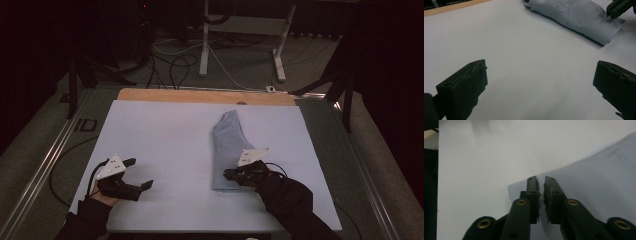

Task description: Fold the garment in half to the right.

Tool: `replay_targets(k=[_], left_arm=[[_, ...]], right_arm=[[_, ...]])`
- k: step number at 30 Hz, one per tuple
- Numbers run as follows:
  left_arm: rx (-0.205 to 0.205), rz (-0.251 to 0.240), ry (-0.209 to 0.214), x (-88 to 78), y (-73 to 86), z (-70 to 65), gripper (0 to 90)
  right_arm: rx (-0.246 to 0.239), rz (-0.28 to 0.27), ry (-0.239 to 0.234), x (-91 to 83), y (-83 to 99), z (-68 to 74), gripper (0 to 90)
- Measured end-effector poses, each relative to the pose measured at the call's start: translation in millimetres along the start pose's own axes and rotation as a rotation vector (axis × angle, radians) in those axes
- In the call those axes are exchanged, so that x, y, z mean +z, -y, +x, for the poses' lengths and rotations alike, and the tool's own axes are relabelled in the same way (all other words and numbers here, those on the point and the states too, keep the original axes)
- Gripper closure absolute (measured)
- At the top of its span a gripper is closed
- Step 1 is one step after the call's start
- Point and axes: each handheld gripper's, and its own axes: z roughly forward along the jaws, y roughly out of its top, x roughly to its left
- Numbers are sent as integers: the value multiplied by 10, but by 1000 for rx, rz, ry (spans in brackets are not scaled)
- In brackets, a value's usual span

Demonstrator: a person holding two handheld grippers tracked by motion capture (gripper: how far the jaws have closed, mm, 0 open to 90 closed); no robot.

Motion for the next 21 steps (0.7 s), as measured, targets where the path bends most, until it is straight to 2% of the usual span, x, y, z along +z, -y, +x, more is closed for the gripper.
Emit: replay_targets(k=[5,10,12,14,16,21], left_arm=[[2,3,0,0,2,-1,5],[0,0,1,-1,3,2,5],[-2,2,2,1,4,6,5],[-3,1,3,-2,4,4,5],[0,2,5,-1,2,2,5],[0,4,8,-2,4,5,5]], right_arm=[[18,-27,8,-34,-100,-73,474],[27,-44,9,-40,-147,-114,238],[38,-42,-18,-35,-156,-129,122],[53,-48,-39,-24,-160,-148,110],[55,-41,-41,-14,-164,-156,92],[60,-81,-5,-37,-167,-206,92]])
